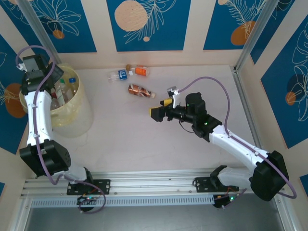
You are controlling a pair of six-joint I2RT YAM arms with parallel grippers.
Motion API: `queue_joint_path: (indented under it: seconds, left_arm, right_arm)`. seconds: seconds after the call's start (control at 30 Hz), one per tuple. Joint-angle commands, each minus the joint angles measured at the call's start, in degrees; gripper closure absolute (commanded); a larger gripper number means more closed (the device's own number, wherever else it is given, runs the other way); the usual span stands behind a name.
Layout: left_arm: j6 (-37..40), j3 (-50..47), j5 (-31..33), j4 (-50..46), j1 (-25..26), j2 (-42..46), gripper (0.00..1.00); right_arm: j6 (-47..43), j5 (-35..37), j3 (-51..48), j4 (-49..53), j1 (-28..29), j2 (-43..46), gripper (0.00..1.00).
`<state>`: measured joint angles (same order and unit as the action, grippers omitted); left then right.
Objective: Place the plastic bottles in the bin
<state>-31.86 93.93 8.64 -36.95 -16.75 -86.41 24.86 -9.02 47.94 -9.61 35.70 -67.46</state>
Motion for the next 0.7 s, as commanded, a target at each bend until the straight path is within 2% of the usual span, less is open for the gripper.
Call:
queue_joint_path:
  seconds: [0.0, 0.17, 0.33, 0.53, 0.67]
  left_arm:
    - [-2.45, 1.52, -7.1, 1.79, 1.66, -1.99, 0.12]
    - [-4.91, -0.11, -12.11, 4.88, 4.17, 1.46, 0.11]
    - [-4.97, -2.25, -11.31, 7.81, 6.3, 10.43, 0.07]
    - [-3.61, -5.6, -12.43, 7.41, 8.12, 13.24, 0.04]
    - [-2.77, -7.56, -20.16, 10.23, 8.83, 13.83, 0.0]
  right_arm:
    - [-1.38, 0.14, 2.53, 0.95, 0.58, -0.56, 0.01]
    - [-2.02, 0.77, 2.89, 1.82, 0.95, -0.57, 0.01]
    - [-2.14, 0.6, 3.79, 1.87, 1.12, -1.63, 0.0]
    - [-2.09, -0.75, 7.33, 2.75, 1.8, -4.7, 0.01]
    - [-2.12, -1.03, 9.3, 3.72, 2.59, -6.65, 0.0]
